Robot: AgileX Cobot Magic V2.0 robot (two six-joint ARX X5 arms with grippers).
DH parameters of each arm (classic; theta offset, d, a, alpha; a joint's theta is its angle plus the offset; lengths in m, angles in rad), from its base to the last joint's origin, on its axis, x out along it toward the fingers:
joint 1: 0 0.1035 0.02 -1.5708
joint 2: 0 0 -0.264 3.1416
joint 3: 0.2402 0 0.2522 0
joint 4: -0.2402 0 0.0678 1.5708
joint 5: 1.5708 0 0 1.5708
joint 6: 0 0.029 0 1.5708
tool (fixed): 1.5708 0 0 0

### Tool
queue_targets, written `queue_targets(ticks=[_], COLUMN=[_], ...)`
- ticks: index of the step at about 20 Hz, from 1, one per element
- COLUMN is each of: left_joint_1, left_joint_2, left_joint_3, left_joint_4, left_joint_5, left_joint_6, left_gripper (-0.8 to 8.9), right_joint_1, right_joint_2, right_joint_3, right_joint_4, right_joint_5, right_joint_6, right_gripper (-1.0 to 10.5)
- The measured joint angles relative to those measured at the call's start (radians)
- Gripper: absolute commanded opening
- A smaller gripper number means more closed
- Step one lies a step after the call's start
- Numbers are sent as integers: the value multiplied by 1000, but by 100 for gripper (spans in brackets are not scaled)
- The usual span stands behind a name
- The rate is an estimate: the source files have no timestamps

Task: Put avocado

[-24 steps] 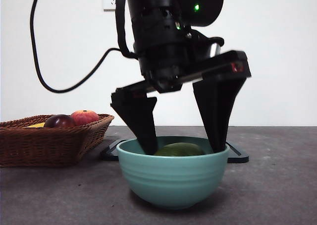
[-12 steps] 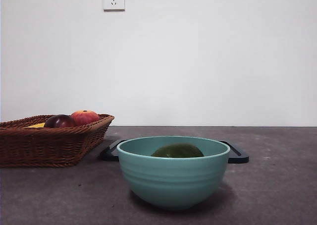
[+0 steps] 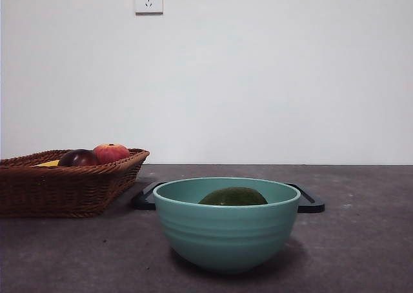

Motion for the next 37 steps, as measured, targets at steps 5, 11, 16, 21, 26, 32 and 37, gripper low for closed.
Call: queue_targets(ticks=[5, 11, 16, 21, 26, 32, 37], left_joint_1=[0, 0, 0, 0, 0, 0, 0], left_joint_2=[-74, -74, -74, -74, -74, -74, -74], left_joint_3=[-65, -65, -65, -65, -65, -65, -65], left_joint_4=[3, 3, 11, 15, 15, 15, 15], left_joint_5=[-1, -1, -3, -3, -3, -3, -3], left_joint_6=[-5, -8, -8, -8, -8, -8, -8], left_gripper=[593, 593, 593, 593, 593, 593, 593], right_joint_1=[0, 29, 158, 262, 347, 419, 476], right_joint_2=[0, 100, 349, 604, 793, 900, 958], right_joint_3=[0, 0, 0, 0, 0, 0, 0], right_joint_4=[0, 0, 6, 30, 111, 153, 196], right_joint_5=[0, -16, 8, 100, 195, 300, 342], right_joint_6=[33, 93, 135, 182, 237, 274, 301], right_gripper=[526, 526, 526, 527, 526, 526, 484])
